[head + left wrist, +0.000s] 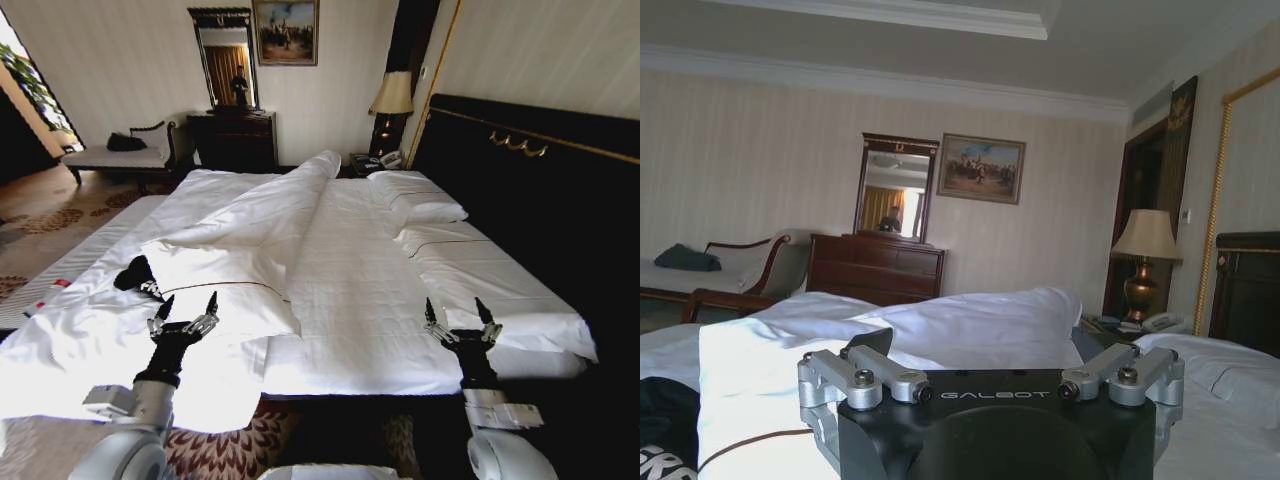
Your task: Fold the clothes on the bed.
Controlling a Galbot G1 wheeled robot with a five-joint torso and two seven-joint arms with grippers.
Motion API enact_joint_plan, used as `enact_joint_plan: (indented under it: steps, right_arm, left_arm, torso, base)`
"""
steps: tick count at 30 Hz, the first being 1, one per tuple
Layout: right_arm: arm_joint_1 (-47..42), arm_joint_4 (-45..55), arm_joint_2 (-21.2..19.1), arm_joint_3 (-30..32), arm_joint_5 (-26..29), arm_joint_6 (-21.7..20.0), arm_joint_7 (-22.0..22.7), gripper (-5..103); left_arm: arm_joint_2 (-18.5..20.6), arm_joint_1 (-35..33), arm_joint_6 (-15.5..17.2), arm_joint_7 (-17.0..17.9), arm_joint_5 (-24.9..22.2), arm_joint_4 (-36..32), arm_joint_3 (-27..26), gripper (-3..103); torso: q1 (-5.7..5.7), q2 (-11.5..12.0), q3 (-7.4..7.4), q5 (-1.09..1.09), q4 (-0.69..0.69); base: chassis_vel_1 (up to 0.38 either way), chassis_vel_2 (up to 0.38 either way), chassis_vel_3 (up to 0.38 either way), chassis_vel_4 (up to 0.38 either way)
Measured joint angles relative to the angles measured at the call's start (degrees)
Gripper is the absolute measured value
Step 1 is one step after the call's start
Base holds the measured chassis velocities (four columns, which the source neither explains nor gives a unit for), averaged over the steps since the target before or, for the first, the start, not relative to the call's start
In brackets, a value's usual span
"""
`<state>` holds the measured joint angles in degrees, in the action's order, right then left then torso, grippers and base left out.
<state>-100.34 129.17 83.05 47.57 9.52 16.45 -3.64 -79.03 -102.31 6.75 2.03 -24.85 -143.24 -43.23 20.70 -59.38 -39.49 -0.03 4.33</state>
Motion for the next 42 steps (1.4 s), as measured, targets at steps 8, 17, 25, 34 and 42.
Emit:
enact_joint_plan:
  steps: [8,17,25,34,42]
  right_arm:
    - [0.1,-0.4,0.0,0.1,-0.5,0.1,-0.8,100]
    - [0.3,-0.9,0.2,0.1,-1.2,0.1,-1.1,100]
    - [0.4,-0.9,0.3,0.2,-1.2,0.1,-1.2,100]
    - [0.6,-1.0,0.3,0.3,-1.3,0.1,-1.2,100]
    - [0.7,-1.0,0.2,0.3,-1.3,0.1,-0.9,100]
  left_arm:
    - [-0.1,0.1,0.0,0.0,0.1,0.1,0.1,100]
    - [-0.2,0.1,-0.1,0.0,0.4,0.4,0.3,100]
    - [-0.3,0.1,-0.1,0.0,0.6,0.5,0.4,100]
    - [-0.3,0.1,-0.2,0.0,0.8,0.5,0.4,100]
    - [-0.5,0.0,-0.2,0.0,0.9,0.5,0.4,100]
  torso:
    - [0.01,0.0,-0.01,0.0,0.0]
    - [0.01,0.0,-0.01,0.0,0.0]
    - [0.01,0.0,-0.01,0.0,0.0]
    - [0.02,0.0,-0.01,0.0,0.0]
    - [0.01,0.0,-0.01,0.0,0.0]
  base:
    - [0.0,0.0,0.0,0.0]
    - [0.0,0.0,0.0,0.0]
    - [0.0,0.0,0.0,0.0]
    - [0.0,0.0,0.0,0.0]
    - [0.0,0.0,0.0,0.0]
